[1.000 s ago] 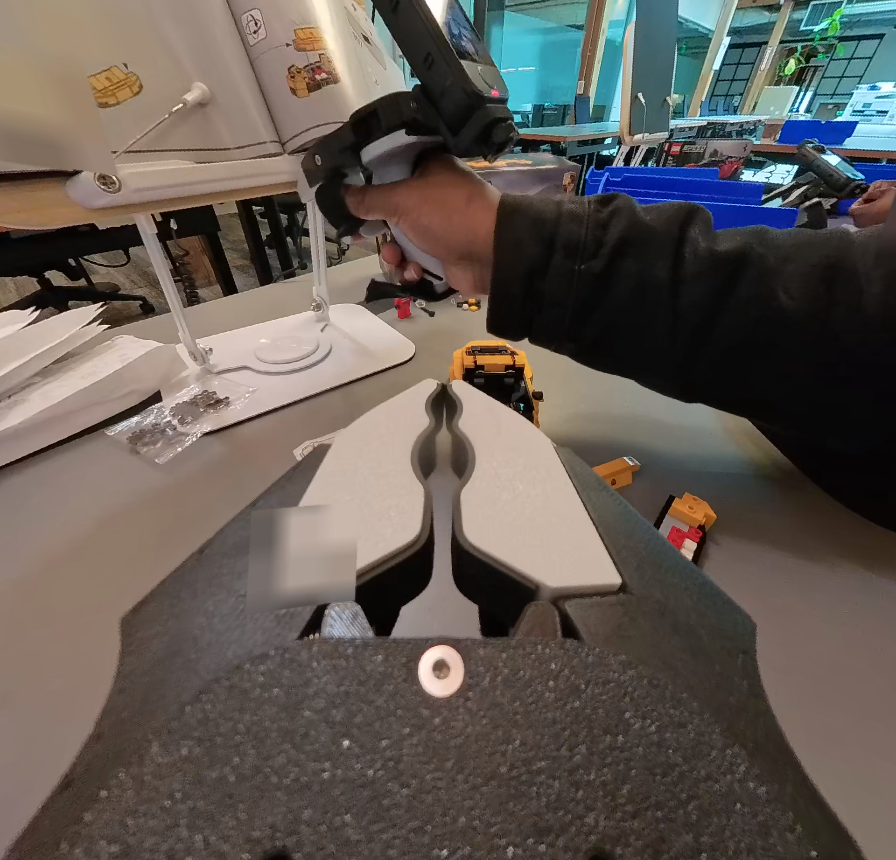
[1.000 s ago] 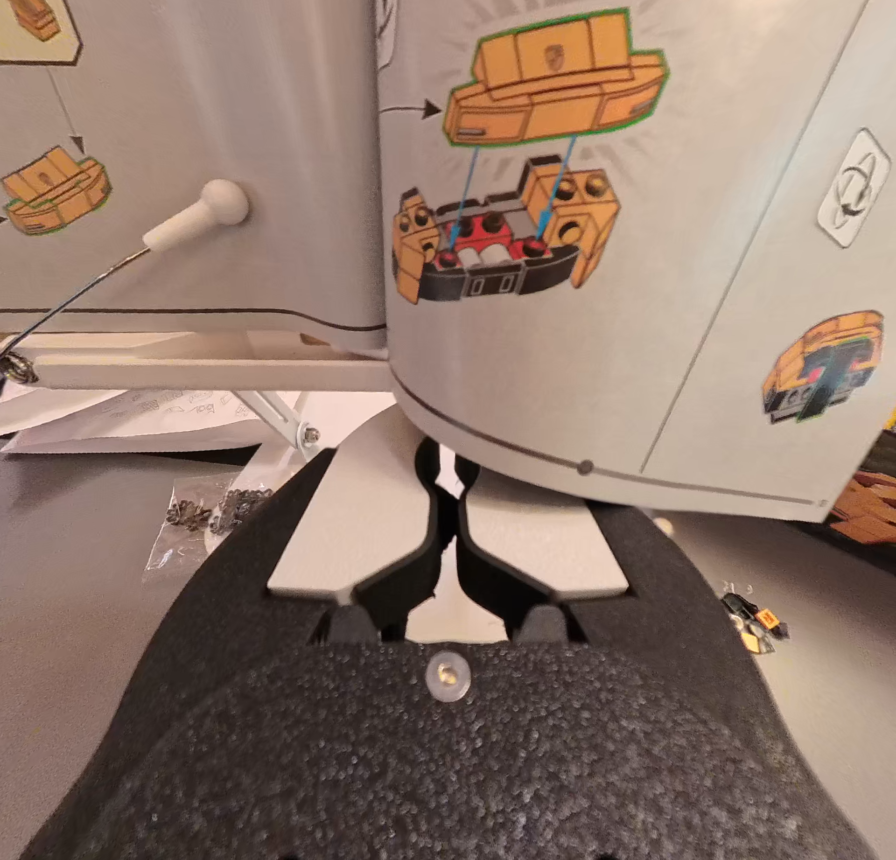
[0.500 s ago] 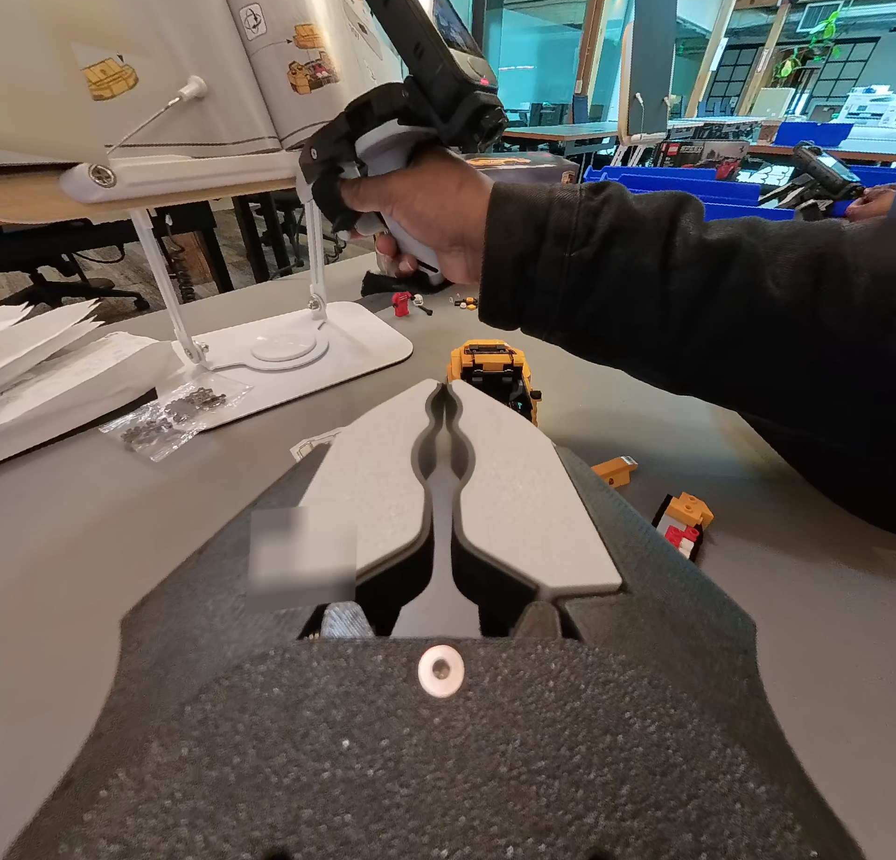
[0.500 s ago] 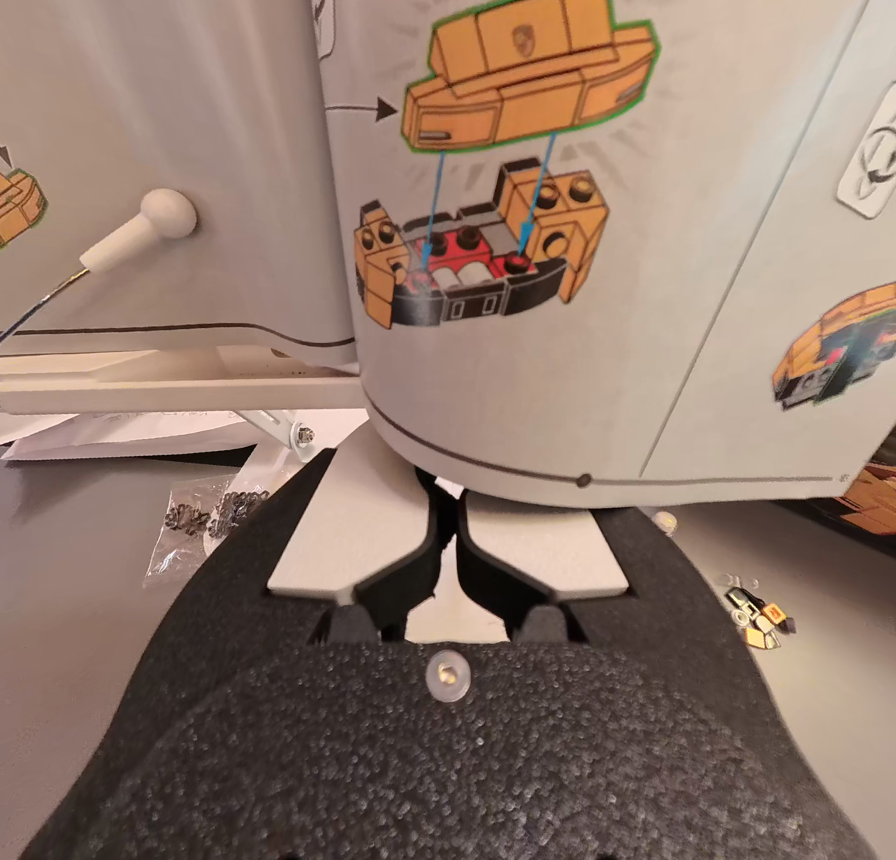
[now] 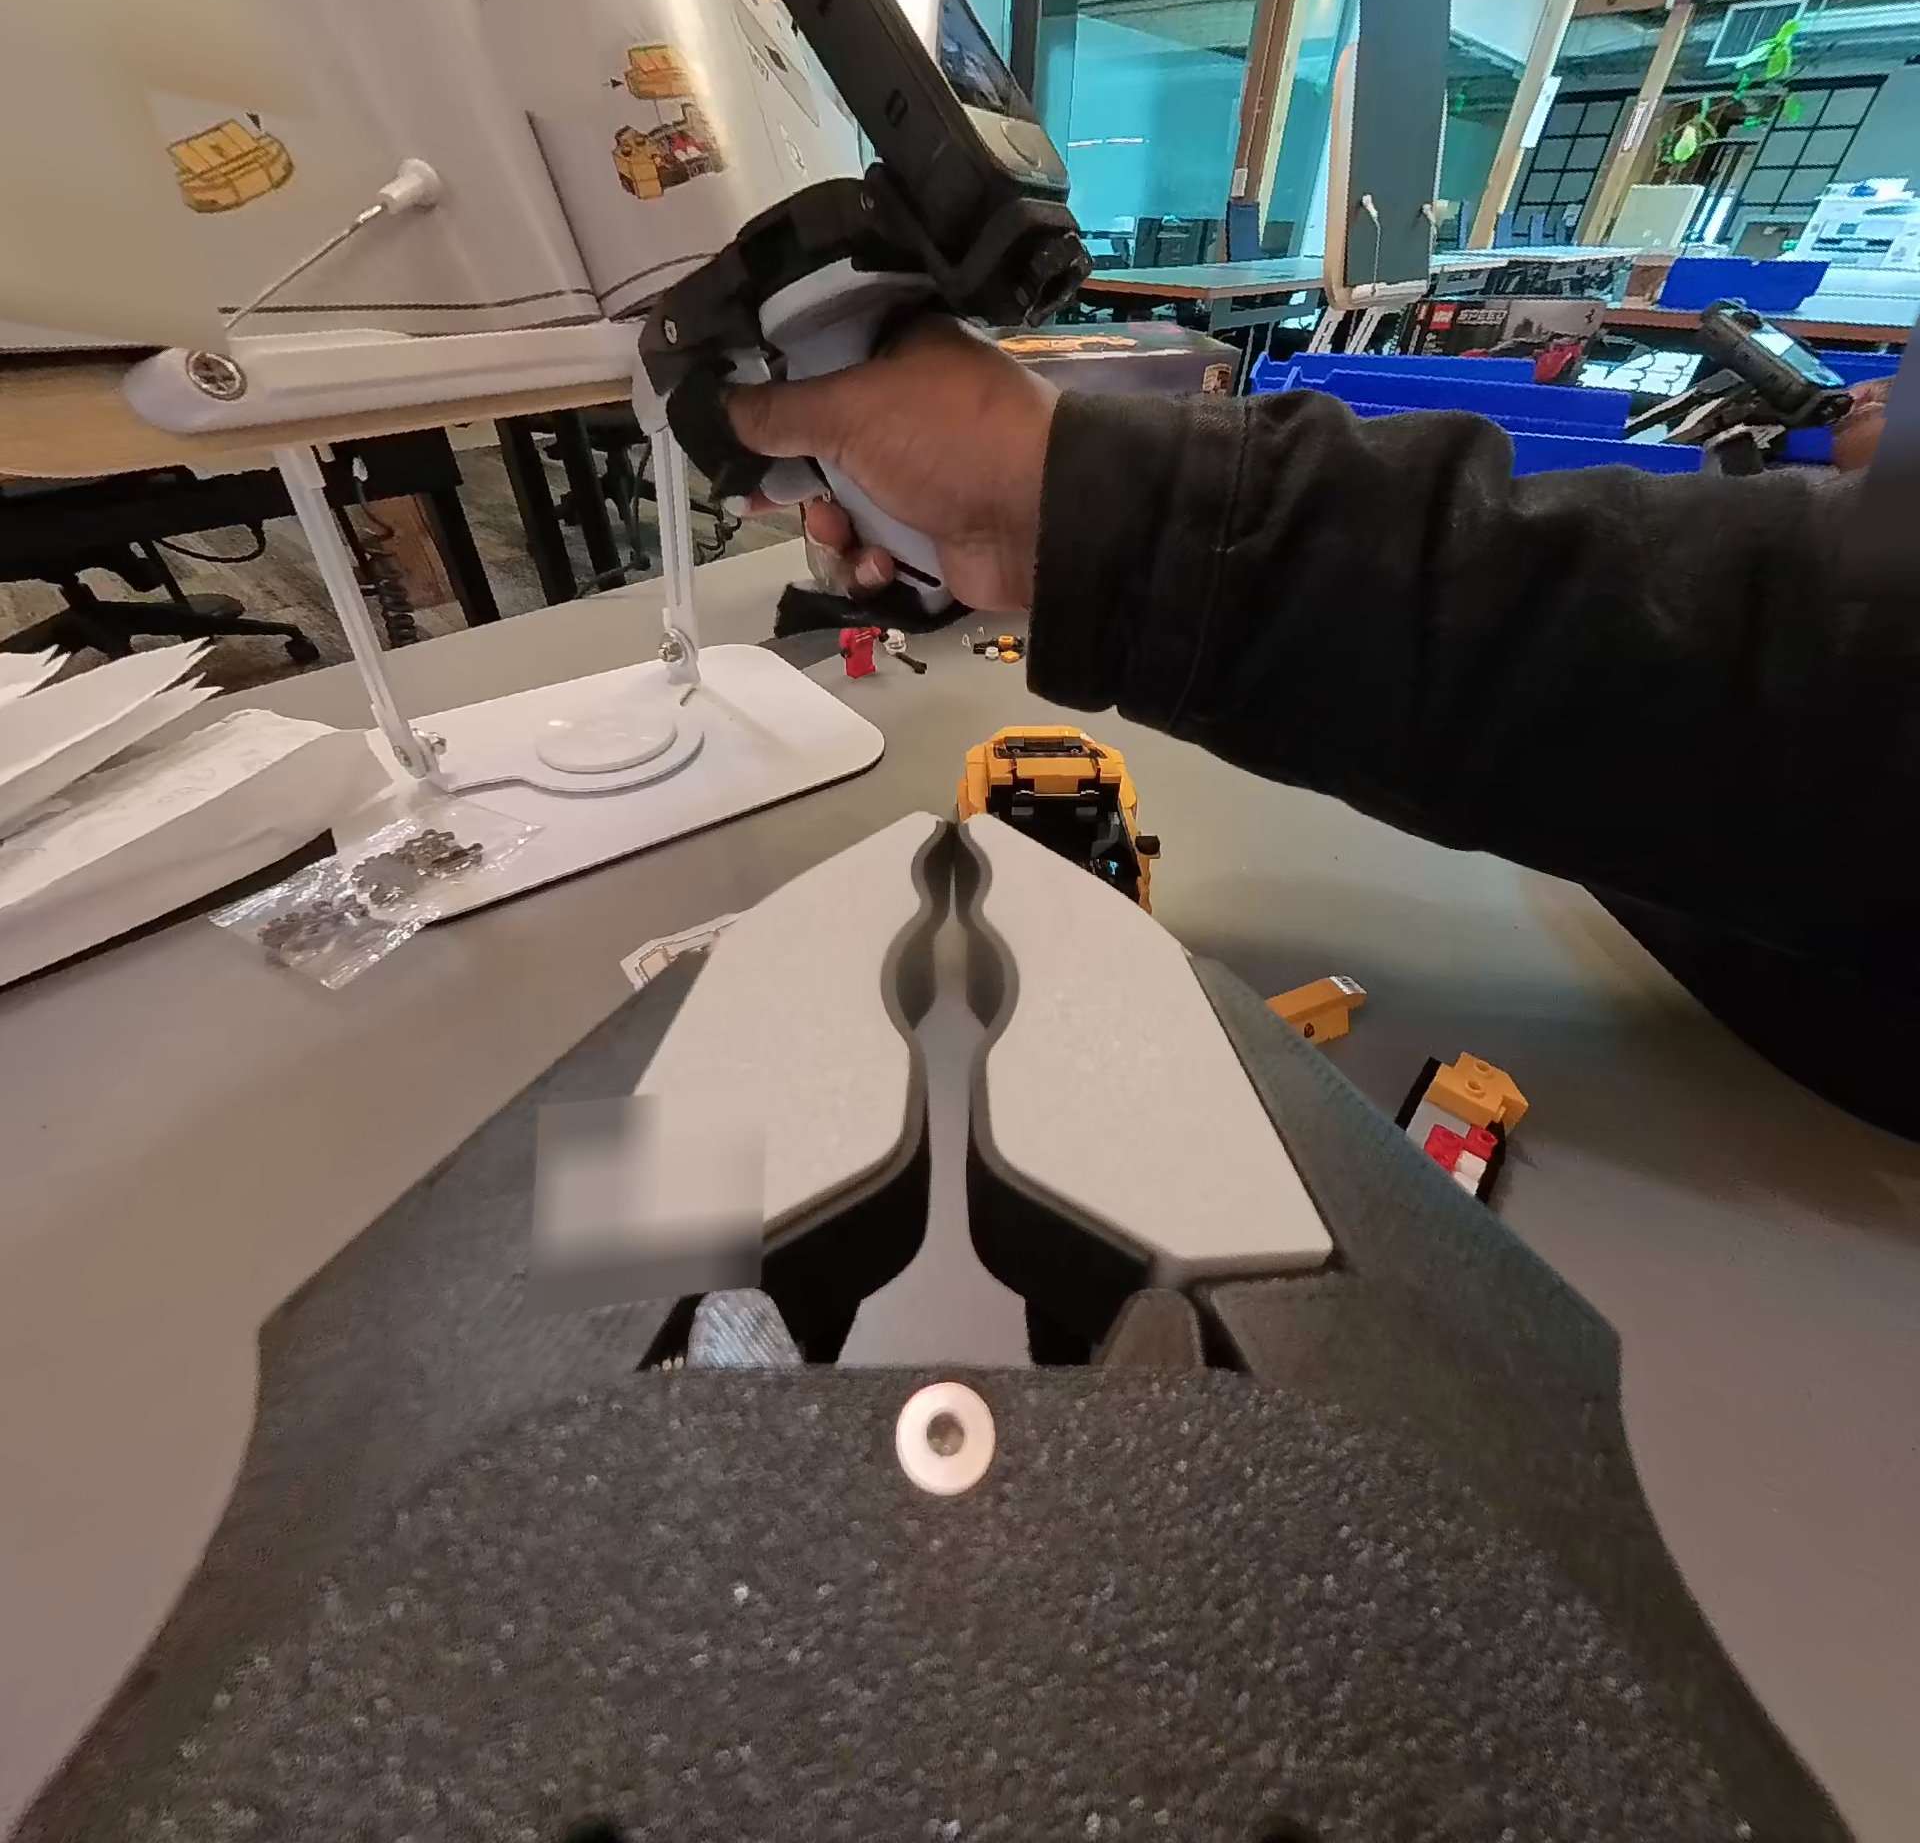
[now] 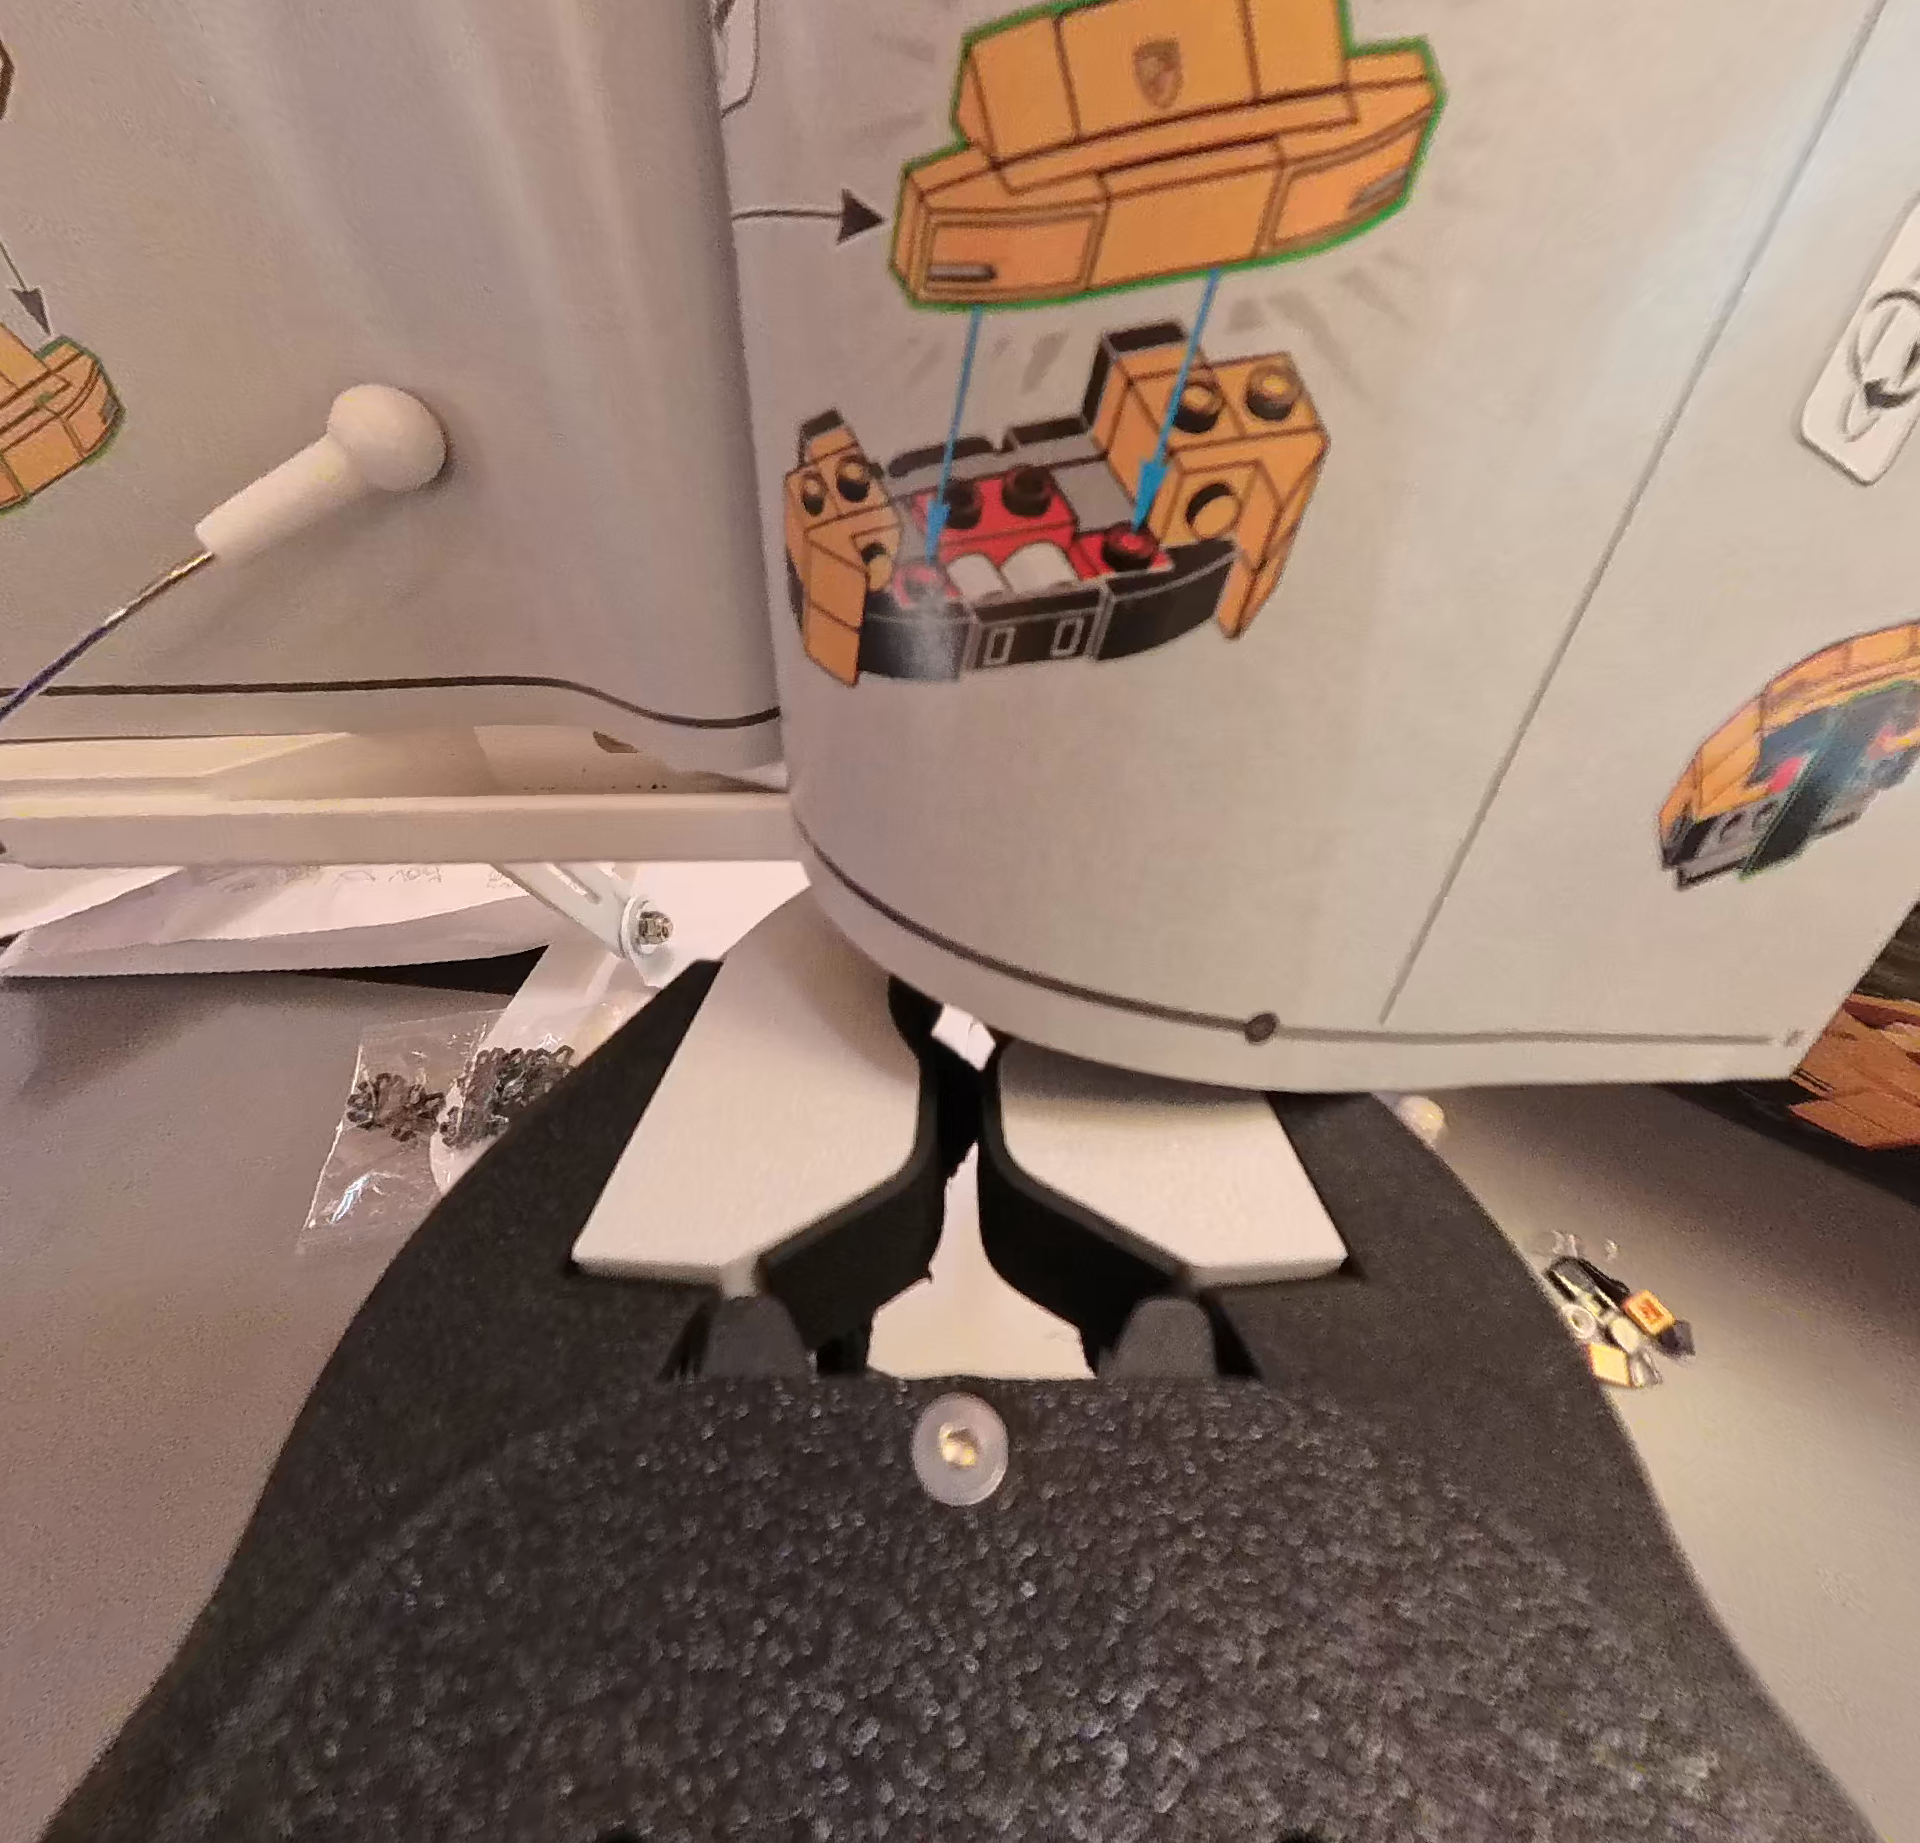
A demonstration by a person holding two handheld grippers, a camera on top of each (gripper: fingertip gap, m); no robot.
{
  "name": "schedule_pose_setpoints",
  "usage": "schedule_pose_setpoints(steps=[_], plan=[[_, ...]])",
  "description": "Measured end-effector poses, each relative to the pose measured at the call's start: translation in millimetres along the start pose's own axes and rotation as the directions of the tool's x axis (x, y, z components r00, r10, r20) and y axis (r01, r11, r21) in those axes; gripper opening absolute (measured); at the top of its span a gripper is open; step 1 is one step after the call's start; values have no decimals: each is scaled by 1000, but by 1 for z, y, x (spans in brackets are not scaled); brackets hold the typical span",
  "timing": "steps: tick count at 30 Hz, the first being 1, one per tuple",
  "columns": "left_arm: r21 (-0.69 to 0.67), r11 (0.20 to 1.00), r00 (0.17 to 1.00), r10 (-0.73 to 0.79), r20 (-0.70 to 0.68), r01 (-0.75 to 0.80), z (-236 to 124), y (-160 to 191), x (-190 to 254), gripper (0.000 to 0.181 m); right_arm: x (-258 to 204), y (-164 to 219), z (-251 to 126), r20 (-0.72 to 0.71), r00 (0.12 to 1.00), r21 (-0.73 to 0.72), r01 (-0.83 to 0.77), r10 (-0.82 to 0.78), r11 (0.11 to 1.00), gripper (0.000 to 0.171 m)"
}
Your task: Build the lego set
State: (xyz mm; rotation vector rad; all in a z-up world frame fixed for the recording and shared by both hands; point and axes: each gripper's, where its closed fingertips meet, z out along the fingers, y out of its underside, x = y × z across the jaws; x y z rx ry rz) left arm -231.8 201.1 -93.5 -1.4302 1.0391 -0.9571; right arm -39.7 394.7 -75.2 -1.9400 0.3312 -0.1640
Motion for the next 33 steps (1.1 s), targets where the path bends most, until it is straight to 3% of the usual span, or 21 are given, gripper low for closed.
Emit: schedule_pose_setpoints(steps=[6, 15, 20, 24, 26, 30, 33], plan=[[2, 1000, 1000, 1, -3, -1, -1, -1, 1, 0, -12, 18, -23, 58, 996, 23, 66, -68, 998, 0], [-50, 998, 997, 20, -69, -24, 2, 7, 15, 0, -18, 59, -138, 313, 914, 131, 229, -260, 964, 0], [-109, 987, 975, 95, -198, -118, 8, 22, 42, 0, -9, 101, -186, 503, 793, 144, 316, -344, 938, 0], [-130, 976, 920, 117, -374, -177, 7, 33, 73, 3, -10, 142, -216, 679, 616, 155, 412, -400, 898, 0], [-140, 966, 881, 131, -455, -216, 4, 40, 88, 6, -12, 162, -226, 751, 515, 158, 467, -413, 870, 18], [-212, 934, 827, 130, -547, -287, 1, 61, 104, 15, -17, 191, -236, 821, 389, 135, 578, -417, 805, 29], [-267, 909, 797, 107, -594, -321, -3, 75, 110, 23, -17, 204, -236, 825, 364, 123, 630, -432, 766, 29]])
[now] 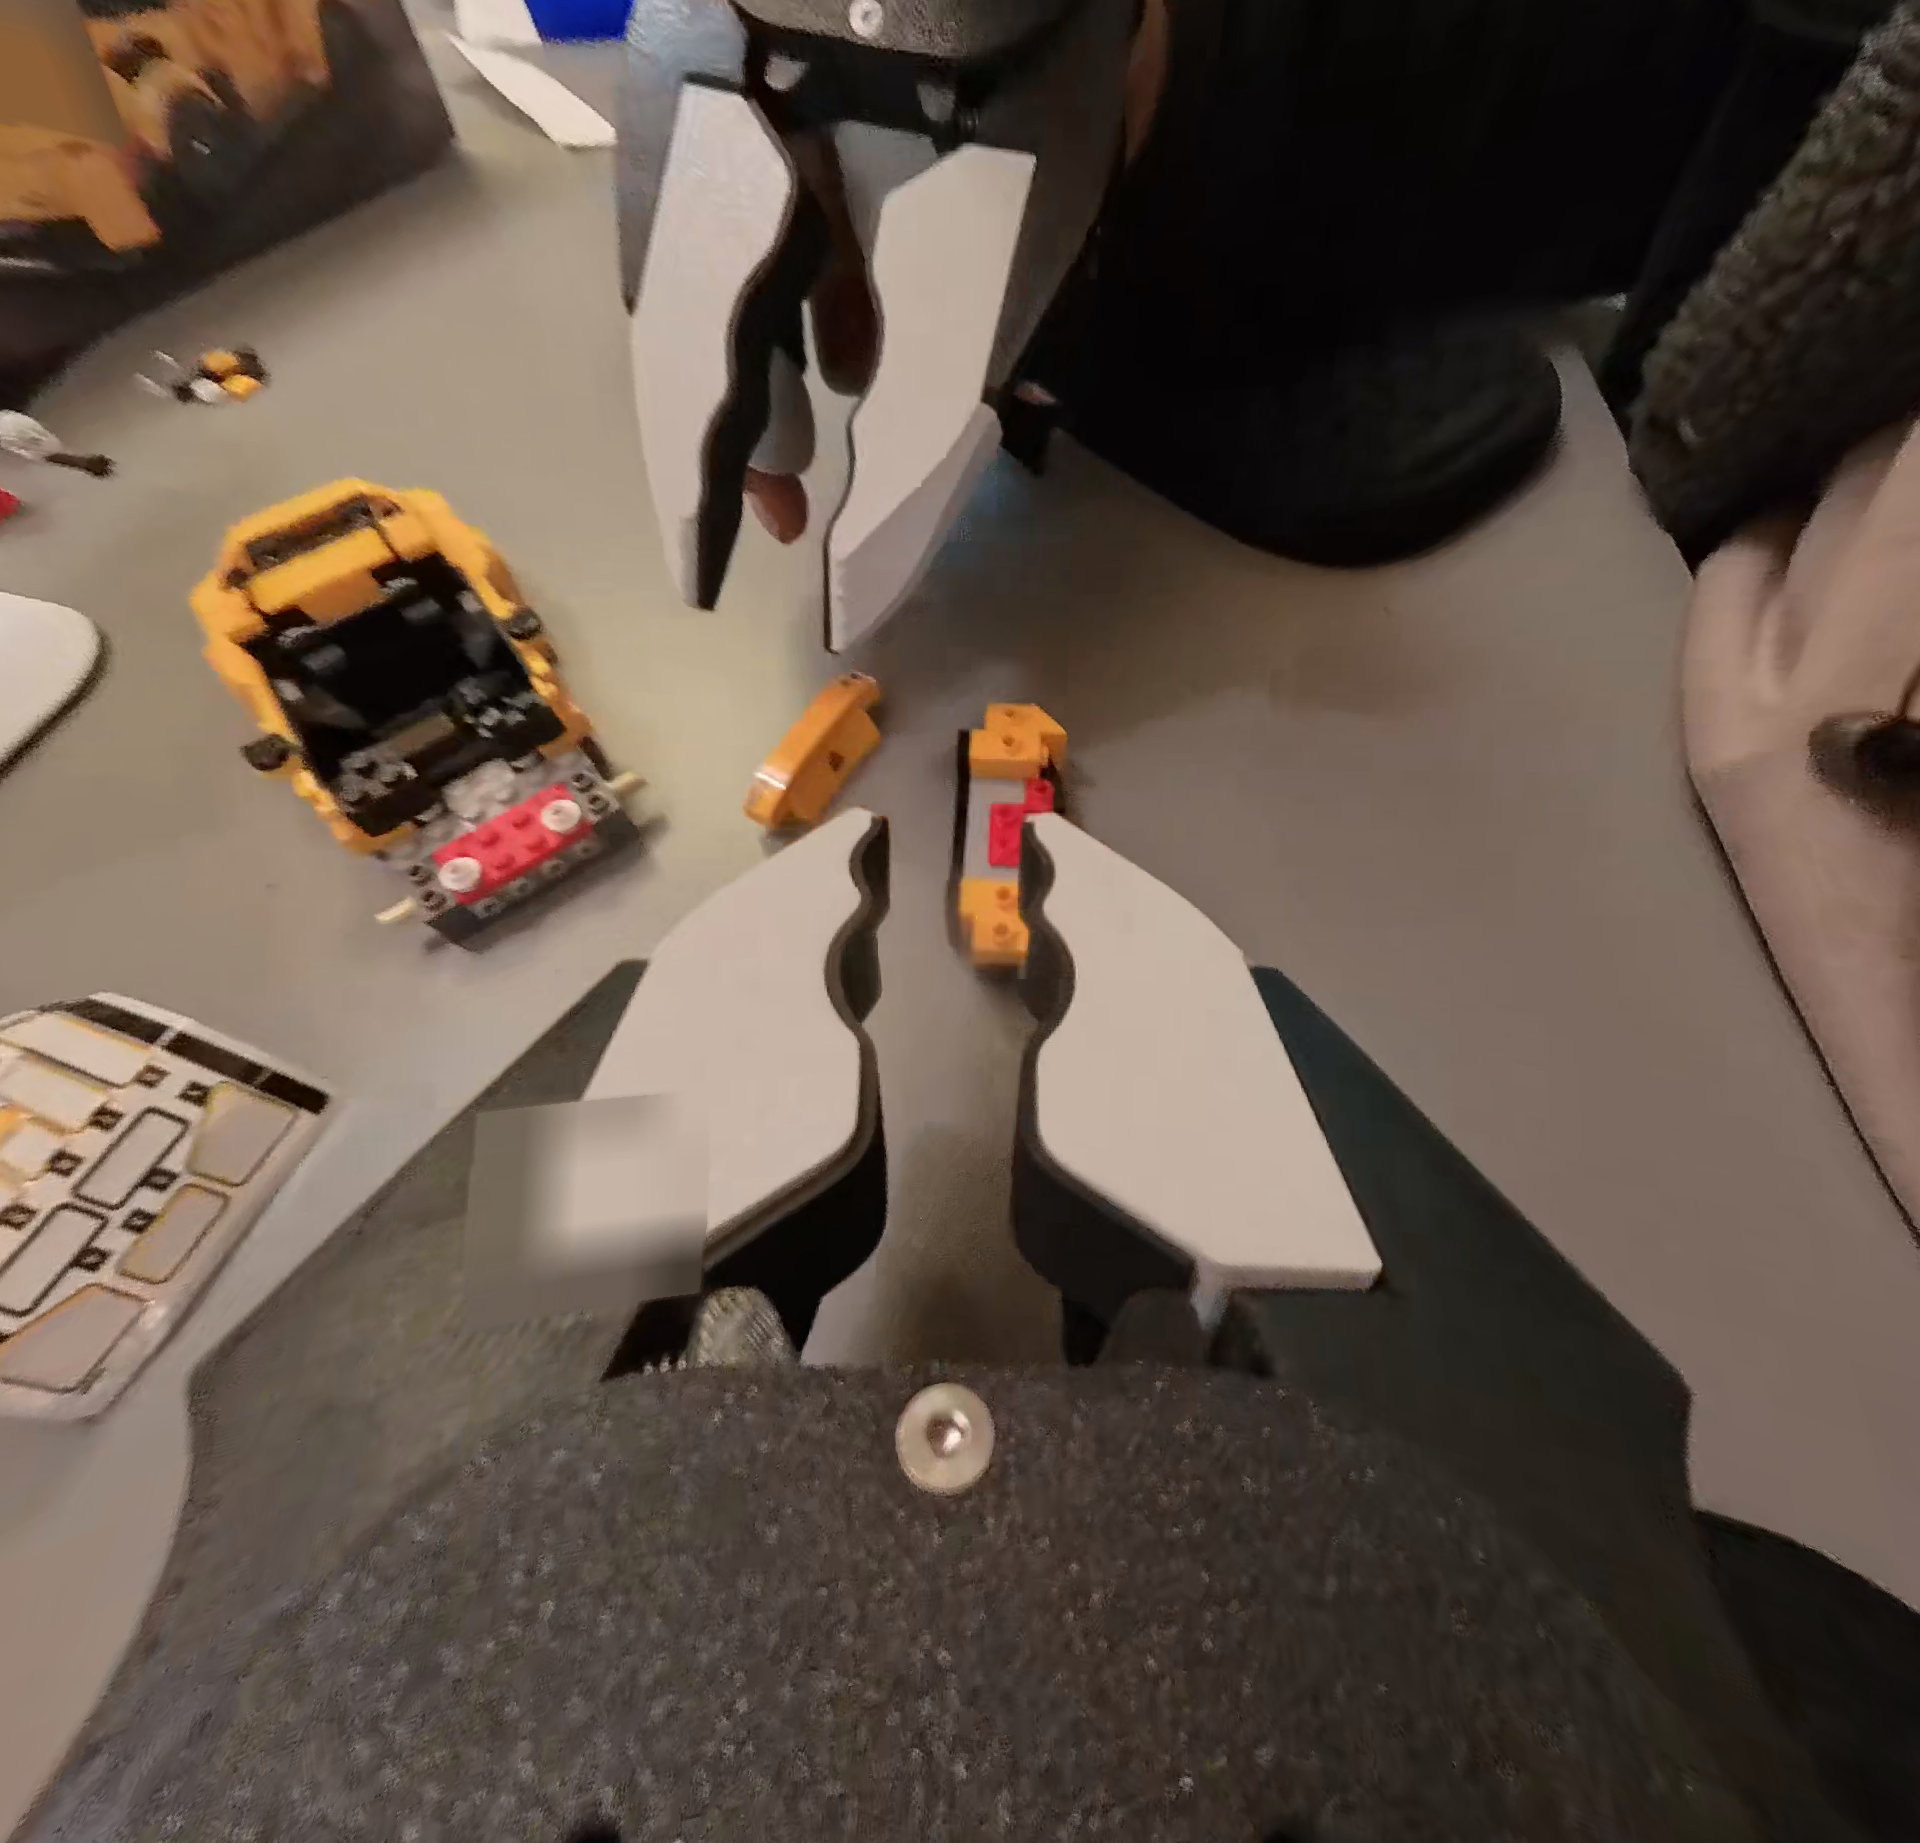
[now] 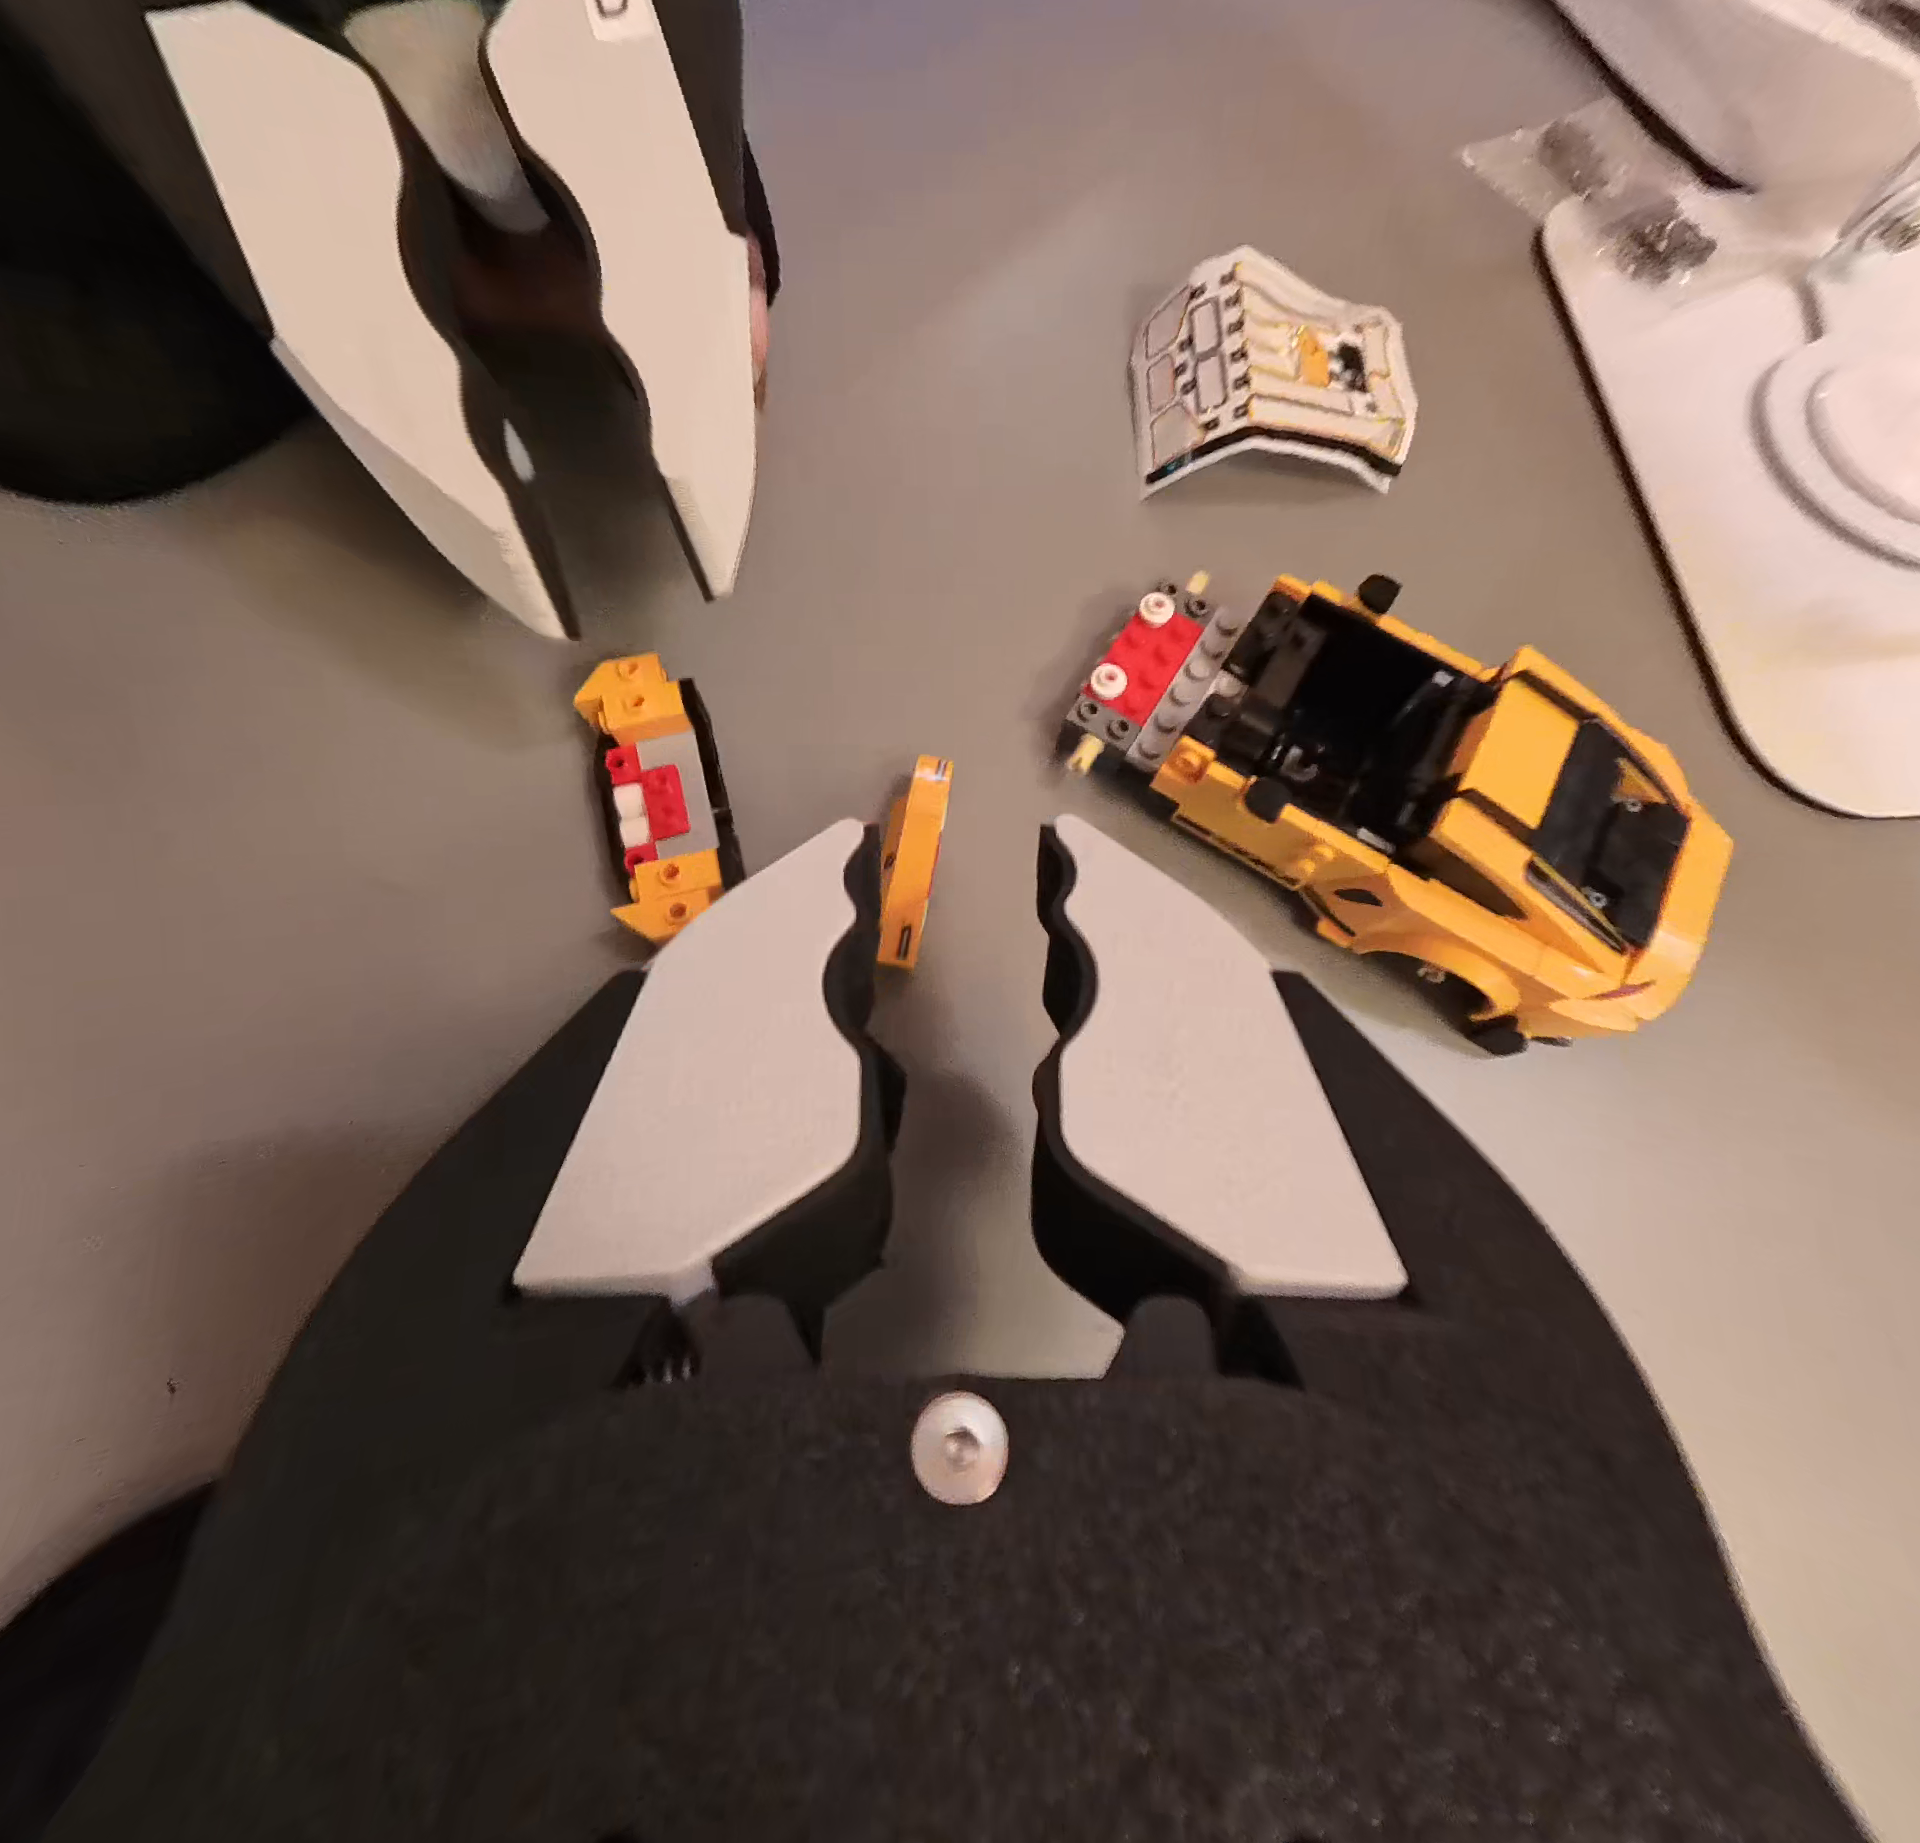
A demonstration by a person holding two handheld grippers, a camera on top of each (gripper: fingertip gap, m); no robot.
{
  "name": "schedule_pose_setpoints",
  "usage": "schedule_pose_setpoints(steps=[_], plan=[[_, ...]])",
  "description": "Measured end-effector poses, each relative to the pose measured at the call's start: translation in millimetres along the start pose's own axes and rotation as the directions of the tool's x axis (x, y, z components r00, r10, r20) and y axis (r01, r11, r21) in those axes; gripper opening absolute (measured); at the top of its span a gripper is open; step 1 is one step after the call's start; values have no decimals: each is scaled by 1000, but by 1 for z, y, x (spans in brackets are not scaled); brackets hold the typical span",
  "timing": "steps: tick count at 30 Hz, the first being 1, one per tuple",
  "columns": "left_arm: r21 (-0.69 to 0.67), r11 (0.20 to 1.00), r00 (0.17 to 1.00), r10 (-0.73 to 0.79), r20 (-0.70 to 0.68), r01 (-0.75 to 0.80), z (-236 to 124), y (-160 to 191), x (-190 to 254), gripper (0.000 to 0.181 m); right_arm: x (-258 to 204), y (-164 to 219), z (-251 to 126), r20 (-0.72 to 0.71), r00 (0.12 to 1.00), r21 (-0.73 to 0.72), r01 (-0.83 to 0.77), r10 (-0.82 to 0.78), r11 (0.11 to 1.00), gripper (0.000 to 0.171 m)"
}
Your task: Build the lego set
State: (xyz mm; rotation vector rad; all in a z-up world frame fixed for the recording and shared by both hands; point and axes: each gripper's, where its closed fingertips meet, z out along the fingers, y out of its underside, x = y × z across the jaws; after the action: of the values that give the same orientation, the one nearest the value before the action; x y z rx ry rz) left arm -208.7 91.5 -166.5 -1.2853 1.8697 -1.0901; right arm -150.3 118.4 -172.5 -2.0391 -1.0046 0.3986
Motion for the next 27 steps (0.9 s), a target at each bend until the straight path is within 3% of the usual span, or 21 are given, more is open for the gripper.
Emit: schedule_pose_setpoints(steps=[8, 12, 20, 27], plan=[[-59, 998, 1000, 13, -28, -15, 4, 9, 6, 25, 0, 26, 15, -38, 999, -180, -21, 15, 983, 19], [-57, 998, 1000, 5, -17, -6, 3, 9, 4, 23, -6, 33, 15, -43, 994, -252, -106, 99, 962, 16], [-48, 999, 1000, 14, -11, -14, 4, 7, 4, 22, -36, 27, 6, 163, 970, -234, -141, 182, 962, 16], [-48, 999, 1000, 21, -2, -21, 4, 7, 4, 22, -26, 29, 5, 132, 974, -215, -151, 182, 965, 6]])
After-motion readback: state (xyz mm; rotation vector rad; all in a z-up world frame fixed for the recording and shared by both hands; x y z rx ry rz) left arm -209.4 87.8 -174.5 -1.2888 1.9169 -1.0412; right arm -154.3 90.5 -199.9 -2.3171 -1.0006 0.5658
